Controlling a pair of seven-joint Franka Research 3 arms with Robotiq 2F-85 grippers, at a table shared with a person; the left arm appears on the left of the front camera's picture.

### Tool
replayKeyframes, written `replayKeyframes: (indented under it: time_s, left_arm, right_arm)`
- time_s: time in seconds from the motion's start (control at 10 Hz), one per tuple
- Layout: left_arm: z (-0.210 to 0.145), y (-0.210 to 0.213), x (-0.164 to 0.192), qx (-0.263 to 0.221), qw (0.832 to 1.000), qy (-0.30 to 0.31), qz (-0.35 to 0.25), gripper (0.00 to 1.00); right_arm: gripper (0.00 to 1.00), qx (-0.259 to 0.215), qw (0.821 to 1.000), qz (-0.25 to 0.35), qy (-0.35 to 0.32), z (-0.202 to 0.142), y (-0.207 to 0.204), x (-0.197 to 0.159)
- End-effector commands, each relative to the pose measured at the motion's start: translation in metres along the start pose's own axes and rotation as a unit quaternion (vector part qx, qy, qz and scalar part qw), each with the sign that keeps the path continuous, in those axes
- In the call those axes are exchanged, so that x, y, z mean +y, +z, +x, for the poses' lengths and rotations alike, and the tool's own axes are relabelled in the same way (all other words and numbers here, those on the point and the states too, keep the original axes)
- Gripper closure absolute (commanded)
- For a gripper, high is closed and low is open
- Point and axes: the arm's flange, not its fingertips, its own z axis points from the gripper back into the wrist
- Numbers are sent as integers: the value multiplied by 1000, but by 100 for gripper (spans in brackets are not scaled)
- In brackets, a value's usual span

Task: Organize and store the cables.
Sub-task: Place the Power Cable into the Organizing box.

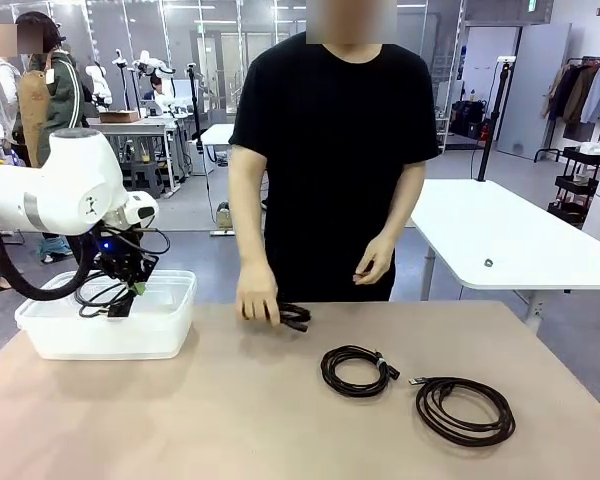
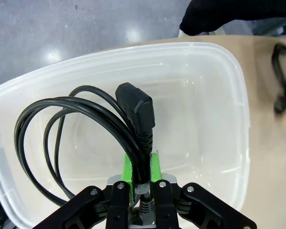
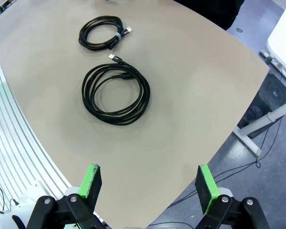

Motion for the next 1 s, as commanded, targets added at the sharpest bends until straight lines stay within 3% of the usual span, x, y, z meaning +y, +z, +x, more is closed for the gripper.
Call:
replayKeyframes:
  time_s: [0.0, 0.2, 0.3, 0.5, 0.6, 0.9]
  left_arm:
    - [2, -16, 2, -7, 1000, -9, -12, 100]
    - [-1, -24, -1, 14, 1000, -6, -16, 100]
    - [-4, -25, -1, 23, 1000, 2, -14, 62]
    - [-6, -23, -5, 23, 1000, 3, -10, 10]
    - [-8, -19, -6, 22, 1000, 1, -9, 0]
    - [-14, -13, -5, 24, 999, -18, -11, 0]
  right_arm:
    - [0, -3, 1000, 2, -5, 1, 0, 0]
    - [0, -3, 1000, 2, -5, 1, 0, 0]
    - [0, -3, 1000, 2, -5, 1, 0, 0]
    - [0, -3, 1000, 2, -5, 1, 0, 0]
    - [0, -3, 1000, 2, -5, 1, 0, 0]
    - [0, -3, 1000, 2, -5, 1, 0, 0]
